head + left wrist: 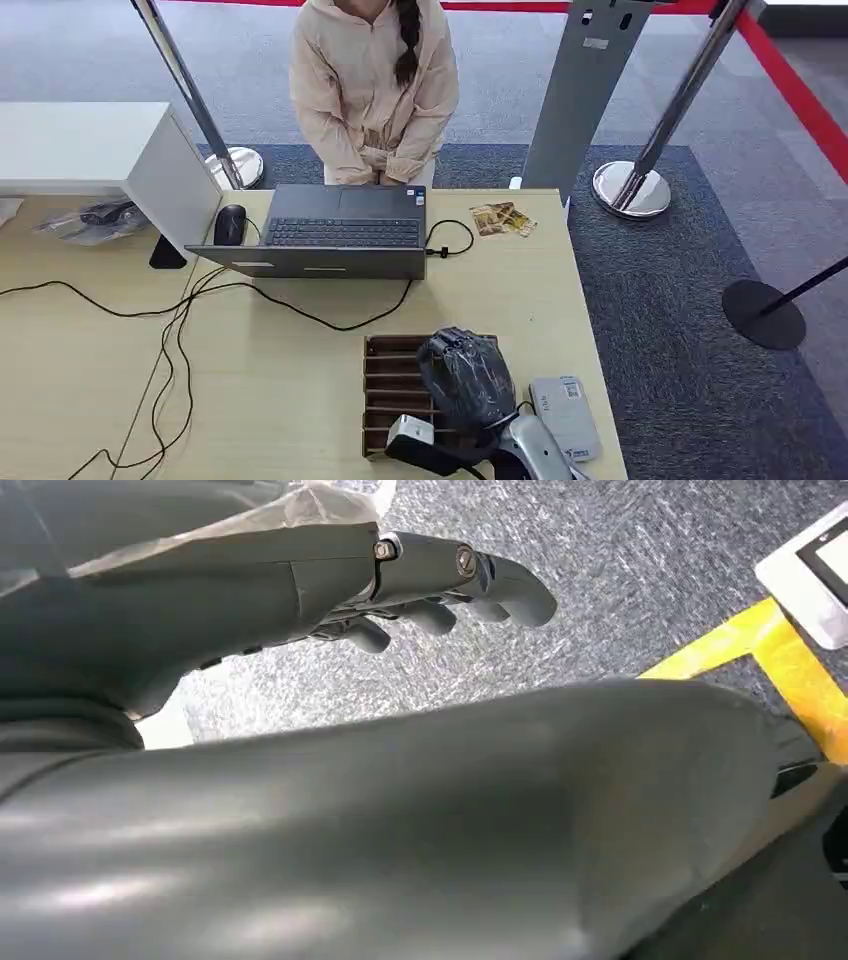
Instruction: Pass the card to the sensor for recognition and then transmit it.
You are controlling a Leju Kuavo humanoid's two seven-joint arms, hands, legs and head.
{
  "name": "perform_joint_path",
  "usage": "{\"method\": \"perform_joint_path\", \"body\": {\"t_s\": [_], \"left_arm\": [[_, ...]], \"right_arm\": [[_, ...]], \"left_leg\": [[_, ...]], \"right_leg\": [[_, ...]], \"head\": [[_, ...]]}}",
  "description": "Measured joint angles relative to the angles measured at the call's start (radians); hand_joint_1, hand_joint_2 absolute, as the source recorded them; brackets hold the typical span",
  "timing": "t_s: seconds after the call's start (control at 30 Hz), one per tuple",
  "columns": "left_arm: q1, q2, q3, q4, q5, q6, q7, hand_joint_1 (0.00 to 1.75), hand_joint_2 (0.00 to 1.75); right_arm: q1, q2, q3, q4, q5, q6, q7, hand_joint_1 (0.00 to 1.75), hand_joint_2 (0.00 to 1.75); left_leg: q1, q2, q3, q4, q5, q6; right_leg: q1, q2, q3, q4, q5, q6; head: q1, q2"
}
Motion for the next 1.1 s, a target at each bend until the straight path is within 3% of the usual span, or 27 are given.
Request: {"method": "perform_joint_path", "body": {"t_s": [0.7,1.1], "left_arm": [[0.0,-0.003,-0.001,0.0,0.01,0.0,-0.019,0.0,0.0],[0.0,-0.005,-0.001,0.0,0.01,0.005,-0.023,0.0,0.0]], "right_arm": [[-0.004,0.0,-0.018,0.003,0.007,0.0,0.01,1.47,1.75],[-0.004,0.0,-0.023,0.003,0.033,-0.019,0.013,1.54,1.75]], "left_leg": [[0.0,0.0,0.0,0.0,0.0,0.0],[0.0,0.0,0.0,0.0,0.0,0.0]], "right_leg": [[0.0,0.0,0.0,0.0,0.0,0.0],[0.0,0.0,0.0,0.0,0.0,0.0]], "head": [[0.0,0.0],[0.0,0.0]]}}
